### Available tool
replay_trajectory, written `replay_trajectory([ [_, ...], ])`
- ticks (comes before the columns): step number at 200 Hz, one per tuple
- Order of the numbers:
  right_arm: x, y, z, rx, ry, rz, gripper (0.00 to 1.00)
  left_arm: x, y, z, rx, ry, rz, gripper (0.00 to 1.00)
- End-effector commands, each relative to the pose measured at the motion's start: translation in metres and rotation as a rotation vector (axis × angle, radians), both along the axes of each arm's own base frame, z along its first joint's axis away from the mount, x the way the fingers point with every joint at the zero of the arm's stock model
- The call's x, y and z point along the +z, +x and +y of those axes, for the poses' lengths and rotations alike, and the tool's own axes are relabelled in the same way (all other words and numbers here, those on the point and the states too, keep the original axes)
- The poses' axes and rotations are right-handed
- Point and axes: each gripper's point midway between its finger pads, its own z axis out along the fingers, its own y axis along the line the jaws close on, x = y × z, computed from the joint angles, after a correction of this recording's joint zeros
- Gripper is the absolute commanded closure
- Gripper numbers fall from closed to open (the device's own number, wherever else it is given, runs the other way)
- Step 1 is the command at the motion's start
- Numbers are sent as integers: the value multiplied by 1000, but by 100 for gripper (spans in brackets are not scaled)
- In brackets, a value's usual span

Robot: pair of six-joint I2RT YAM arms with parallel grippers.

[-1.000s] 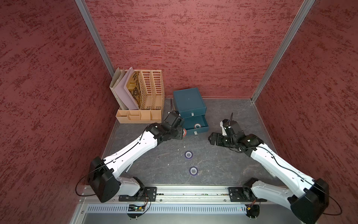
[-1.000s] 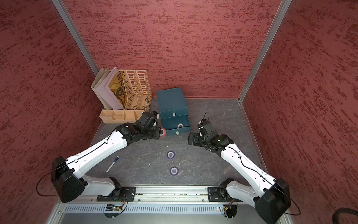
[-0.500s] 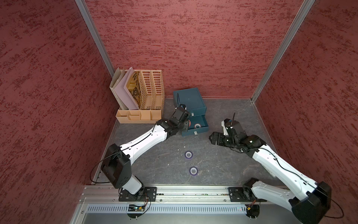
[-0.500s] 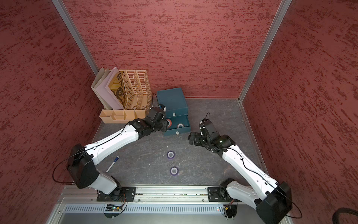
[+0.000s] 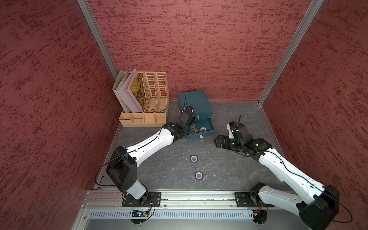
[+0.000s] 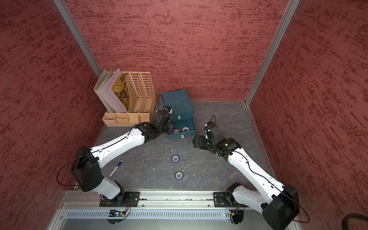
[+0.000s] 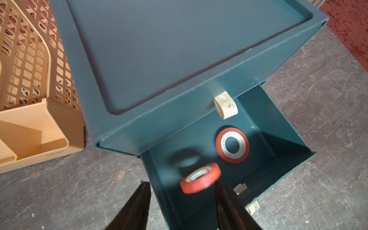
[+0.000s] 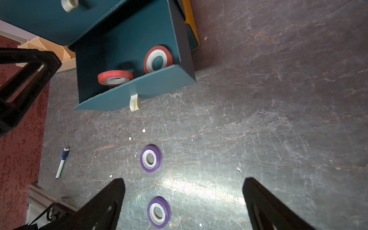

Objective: Place the transparent tape into the drawer according to color
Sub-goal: Place the tape in the drawer, then close the drawer in the storage box.

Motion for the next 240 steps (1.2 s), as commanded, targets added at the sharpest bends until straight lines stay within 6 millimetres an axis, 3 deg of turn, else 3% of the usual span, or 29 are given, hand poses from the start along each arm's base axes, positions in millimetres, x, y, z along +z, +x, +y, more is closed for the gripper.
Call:
replay_trajectory([
  [1,0,5,2,-2,16,-8,2,22,-2,0,-6,-37,-49,42],
  [70,-5,12,17,39,18,-16,1,63,-6,13,-14,-198,-32,27],
  [135,-6,26,39,87,-7,-48,1,92,32,33,-6,-350,21,0],
  [155,-5,33,44,95,-17,-68,1,90,44,31,-10,-353,66,1],
  [193,-2,40,53,108,-25,-92,1,70,64,31,25,-330,153,11],
  [240,-6,43,60,117,-27,-91,1,48,73,36,77,-326,209,24],
])
